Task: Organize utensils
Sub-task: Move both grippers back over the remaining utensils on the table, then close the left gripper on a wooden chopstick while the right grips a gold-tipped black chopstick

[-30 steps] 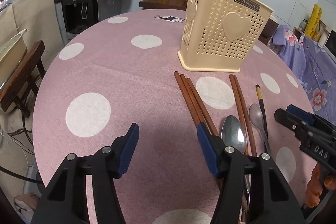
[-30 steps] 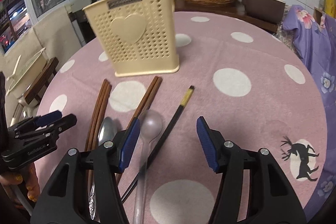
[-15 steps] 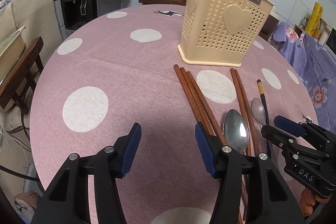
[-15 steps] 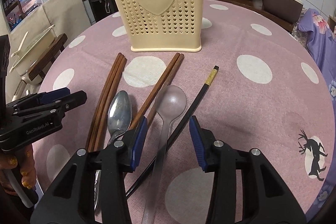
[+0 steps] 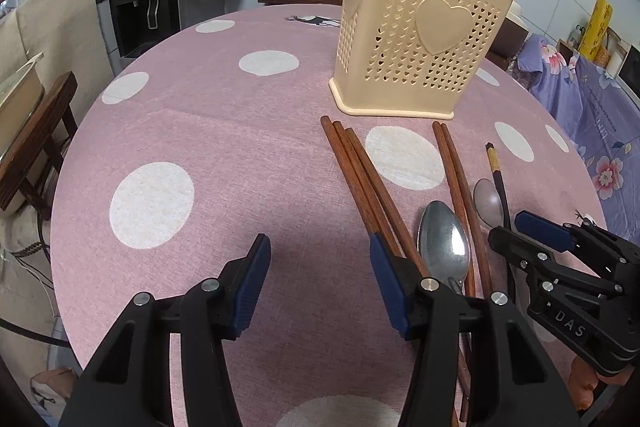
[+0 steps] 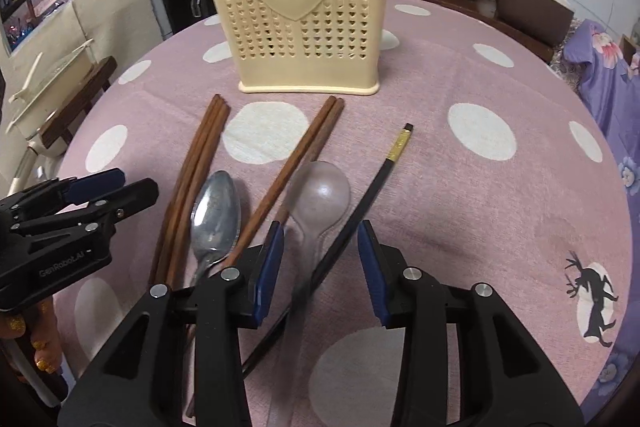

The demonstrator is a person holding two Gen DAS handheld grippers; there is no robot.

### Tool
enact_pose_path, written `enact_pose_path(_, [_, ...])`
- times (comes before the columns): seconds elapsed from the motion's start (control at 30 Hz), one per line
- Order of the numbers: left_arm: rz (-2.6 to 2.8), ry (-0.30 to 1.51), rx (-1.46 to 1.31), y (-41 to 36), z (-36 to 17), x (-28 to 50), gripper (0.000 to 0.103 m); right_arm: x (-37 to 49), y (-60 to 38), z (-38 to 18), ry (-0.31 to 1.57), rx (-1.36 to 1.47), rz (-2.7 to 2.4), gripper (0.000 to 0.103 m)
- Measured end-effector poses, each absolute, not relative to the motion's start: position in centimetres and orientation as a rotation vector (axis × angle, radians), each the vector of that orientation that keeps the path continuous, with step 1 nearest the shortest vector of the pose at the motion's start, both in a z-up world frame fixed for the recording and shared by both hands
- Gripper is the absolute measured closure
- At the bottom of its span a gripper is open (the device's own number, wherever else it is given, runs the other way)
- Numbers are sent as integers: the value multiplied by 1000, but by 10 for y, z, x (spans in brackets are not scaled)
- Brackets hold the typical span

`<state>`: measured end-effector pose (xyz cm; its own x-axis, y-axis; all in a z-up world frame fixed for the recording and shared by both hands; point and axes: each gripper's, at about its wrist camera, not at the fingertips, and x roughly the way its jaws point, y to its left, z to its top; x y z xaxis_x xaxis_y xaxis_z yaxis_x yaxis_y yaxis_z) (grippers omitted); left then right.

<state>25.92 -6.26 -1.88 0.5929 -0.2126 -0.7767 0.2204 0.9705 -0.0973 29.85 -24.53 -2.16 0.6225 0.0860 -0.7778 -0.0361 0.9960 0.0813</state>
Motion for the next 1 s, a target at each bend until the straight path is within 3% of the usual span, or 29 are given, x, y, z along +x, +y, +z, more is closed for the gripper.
enact_pose_path(0.3, [-236, 888, 21, -65, -16, 273, 52, 313, -282, -20, 899, 247, 6, 69])
enact_pose_path(1.0, [-222, 928, 13, -64, -18, 304, 61, 327, -296, -19, 895, 296, -54, 69])
